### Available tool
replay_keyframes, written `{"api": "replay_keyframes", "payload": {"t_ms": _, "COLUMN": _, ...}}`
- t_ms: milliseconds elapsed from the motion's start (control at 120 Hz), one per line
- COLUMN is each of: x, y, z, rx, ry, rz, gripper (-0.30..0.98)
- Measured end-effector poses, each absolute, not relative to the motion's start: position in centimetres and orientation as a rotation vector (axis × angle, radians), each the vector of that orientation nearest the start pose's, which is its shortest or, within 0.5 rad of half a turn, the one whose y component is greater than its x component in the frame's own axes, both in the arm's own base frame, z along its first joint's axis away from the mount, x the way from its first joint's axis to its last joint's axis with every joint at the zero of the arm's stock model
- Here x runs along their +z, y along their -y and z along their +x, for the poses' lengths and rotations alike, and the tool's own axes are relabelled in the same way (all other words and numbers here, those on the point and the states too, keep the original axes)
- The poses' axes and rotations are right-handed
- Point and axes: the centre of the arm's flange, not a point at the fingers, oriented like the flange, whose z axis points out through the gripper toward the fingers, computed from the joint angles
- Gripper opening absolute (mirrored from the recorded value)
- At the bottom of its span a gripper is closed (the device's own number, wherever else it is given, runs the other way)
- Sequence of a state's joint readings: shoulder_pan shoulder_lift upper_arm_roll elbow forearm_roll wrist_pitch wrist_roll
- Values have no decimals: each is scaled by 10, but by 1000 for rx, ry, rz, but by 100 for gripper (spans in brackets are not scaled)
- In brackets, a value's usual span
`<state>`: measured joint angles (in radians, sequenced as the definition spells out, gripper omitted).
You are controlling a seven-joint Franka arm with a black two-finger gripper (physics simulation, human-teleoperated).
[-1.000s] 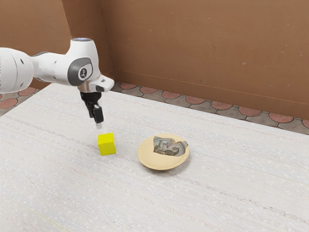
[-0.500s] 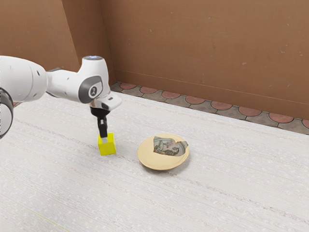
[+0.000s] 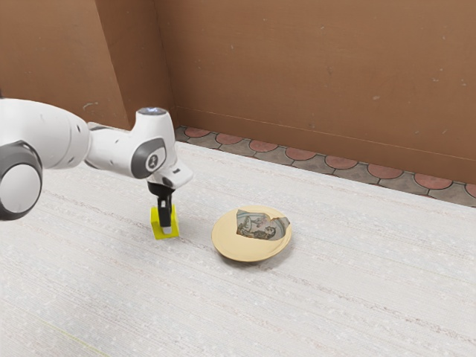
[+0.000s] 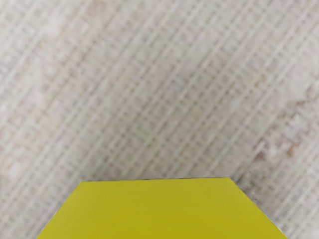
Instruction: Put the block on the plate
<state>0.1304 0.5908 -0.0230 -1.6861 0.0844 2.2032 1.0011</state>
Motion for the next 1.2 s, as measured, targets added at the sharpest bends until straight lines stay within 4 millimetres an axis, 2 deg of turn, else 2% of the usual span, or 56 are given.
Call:
{"api": "replay_keyframes", "payload": {"t_ms": 142, "x": 250, "y": -76, "z": 667, "rx": 132, "ry": -1435, "rz": -2780, "gripper": 41}}
{"api": "replay_keyframes", "payload": {"t_ms": 267, "x": 253, "y": -76, "z": 668, "rx": 121, "ry": -1442, "rz": -2769, "gripper": 40}}
{"api": "replay_keyframes", "payload": {"t_ms": 400, "x": 280, "y": -66, "z": 671, "rx": 72, "ry": -1462, "rz": -2728, "gripper": 41}}
{"api": "replay_keyframes", "payload": {"t_ms": 508, "x": 309, "y": -39, "z": 674, "rx": 19, "ry": -1509, "rz": -2678, "gripper": 41}}
{"api": "replay_keyframes", "payload": {"t_ms": 608, "x": 333, "y": -5, "z": 675, "rx": -26, "ry": -1566, "rz": -2628, "gripper": 41}}
{"api": "replay_keyframes", "payload": {"t_ms": 775, "x": 349, "y": 55, "z": 673, "rx": -60, "ry": -1678, "rz": -2556, "gripper": 41}}
{"api": "replay_keyframes", "payload": {"t_ms": 1000, "x": 358, "y": 124, "z": 671, "rx": -102, "ry": -1796, "rz": -2485, "gripper": 41}}
{"api": "replay_keyframes", "payload": {"t_ms": 1200, "x": 318, "y": 147, "z": 677, "rx": -49, "ry": -1846, "rz": -2485, "gripper": 41}}
